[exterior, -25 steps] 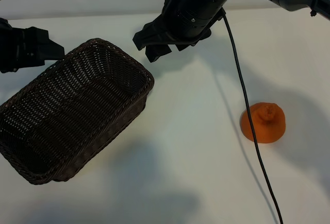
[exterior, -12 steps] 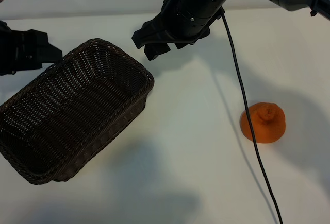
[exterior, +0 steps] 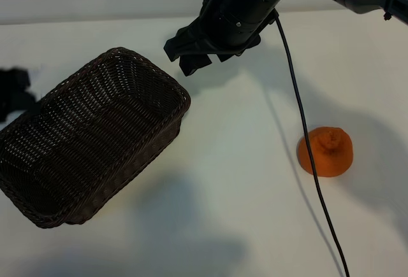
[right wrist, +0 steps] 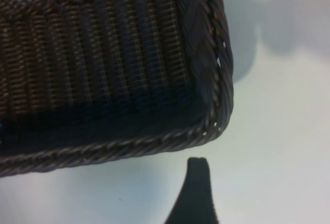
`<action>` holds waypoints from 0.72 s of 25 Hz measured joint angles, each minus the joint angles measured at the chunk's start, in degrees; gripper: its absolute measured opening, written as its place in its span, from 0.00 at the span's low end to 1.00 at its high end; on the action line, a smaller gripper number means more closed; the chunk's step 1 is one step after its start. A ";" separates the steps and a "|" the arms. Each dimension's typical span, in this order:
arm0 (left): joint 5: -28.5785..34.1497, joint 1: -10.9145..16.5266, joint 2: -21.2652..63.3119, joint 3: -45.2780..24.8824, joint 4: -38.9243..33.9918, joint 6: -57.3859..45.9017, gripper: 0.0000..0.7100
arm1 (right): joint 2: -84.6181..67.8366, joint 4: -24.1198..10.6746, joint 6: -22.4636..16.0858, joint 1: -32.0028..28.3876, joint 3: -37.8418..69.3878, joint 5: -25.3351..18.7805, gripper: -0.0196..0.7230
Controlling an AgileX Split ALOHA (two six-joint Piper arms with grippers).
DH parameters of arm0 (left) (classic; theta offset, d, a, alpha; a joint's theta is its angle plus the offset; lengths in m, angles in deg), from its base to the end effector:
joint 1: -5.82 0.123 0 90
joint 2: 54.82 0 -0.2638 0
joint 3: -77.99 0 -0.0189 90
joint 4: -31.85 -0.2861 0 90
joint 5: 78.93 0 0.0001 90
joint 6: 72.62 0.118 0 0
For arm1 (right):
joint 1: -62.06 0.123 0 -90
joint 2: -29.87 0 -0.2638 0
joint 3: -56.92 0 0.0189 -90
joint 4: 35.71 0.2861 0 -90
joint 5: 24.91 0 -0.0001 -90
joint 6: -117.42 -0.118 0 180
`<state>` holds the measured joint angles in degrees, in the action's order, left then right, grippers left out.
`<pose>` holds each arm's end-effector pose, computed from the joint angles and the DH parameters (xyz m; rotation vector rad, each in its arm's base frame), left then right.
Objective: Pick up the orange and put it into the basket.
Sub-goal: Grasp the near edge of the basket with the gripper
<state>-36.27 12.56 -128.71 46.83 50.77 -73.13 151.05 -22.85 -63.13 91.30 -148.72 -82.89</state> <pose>0.2732 0.0062 0.2248 -0.3881 2.5190 -0.3362 0.4044 0.2519 0.2367 -0.5745 2.6550 0.4517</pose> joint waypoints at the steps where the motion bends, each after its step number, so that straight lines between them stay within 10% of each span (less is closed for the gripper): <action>1: 0.00 0.00 2.17 -1.63 -1.64 -2.91 0.75 | 0.00 -0.14 0.00 0.00 0.00 -0.22 0.82; 18: -4.39 0.00 14.81 -19.11 -20.85 -35.79 0.75 | 0.00 -1.12 0.56 0.00 0.00 -1.92 0.82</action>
<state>-40.66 12.56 -113.90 27.73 29.92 -108.92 151.05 -23.97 -62.58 91.30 -148.72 -84.81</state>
